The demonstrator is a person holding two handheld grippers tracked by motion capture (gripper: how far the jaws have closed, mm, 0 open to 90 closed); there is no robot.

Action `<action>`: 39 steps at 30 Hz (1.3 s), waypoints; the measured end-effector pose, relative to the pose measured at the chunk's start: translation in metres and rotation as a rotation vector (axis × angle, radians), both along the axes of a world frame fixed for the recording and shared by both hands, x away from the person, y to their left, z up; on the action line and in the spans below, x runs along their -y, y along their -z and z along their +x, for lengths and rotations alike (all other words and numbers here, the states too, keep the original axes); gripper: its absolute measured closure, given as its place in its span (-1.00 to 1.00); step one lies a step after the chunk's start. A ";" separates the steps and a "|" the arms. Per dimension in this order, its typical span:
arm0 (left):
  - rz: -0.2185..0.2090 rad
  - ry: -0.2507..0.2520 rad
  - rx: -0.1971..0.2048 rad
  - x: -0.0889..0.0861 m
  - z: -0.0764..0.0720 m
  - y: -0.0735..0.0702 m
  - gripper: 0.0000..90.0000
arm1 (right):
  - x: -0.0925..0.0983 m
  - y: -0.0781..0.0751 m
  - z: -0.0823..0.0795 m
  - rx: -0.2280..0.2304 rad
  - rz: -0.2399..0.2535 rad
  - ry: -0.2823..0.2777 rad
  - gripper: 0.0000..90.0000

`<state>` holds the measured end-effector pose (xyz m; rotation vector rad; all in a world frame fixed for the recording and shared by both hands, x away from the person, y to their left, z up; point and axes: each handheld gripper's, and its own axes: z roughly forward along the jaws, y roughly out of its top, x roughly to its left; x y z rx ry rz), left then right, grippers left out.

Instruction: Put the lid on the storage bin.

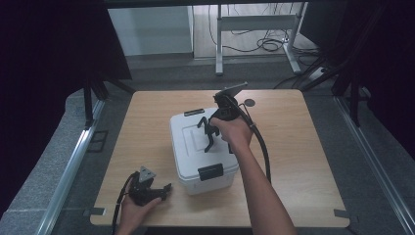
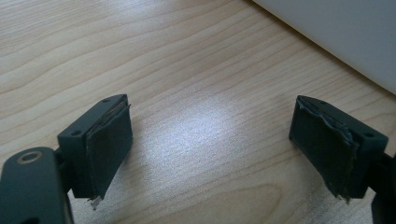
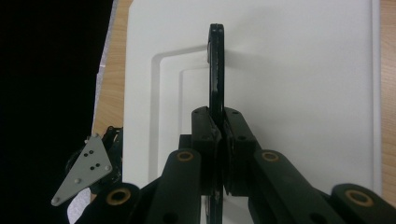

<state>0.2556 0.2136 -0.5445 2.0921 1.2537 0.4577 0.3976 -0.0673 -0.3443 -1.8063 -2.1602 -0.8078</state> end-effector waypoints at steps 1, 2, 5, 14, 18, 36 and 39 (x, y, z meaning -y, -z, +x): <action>0.000 0.000 0.000 0.000 0.000 0.000 -0.70 | 0.001 0.000 -0.001 0.001 0.002 0.006 0.89; 0.000 0.000 0.000 0.000 0.000 0.000 -0.70 | 0.002 0.001 -0.002 0.007 0.002 0.004 0.89; -0.003 -0.003 -0.001 0.000 0.000 0.000 -0.70 | -0.001 0.006 -0.004 -0.002 0.001 0.003 0.89; 0.001 0.003 -0.001 0.000 0.000 0.000 -0.71 | 0.006 0.018 -0.003 -0.021 0.053 0.015 0.89; 0.001 0.004 -0.001 0.000 0.000 0.000 -0.71 | 0.005 0.019 -0.003 -0.012 0.051 -0.015 0.79; 0.000 0.006 -0.001 0.000 0.000 0.000 -0.71 | 0.018 0.008 -0.018 0.195 0.110 -0.143 -0.01; 0.001 0.006 -0.001 0.000 0.000 0.000 -0.71 | 0.028 0.007 -0.022 0.221 0.123 -0.150 -0.04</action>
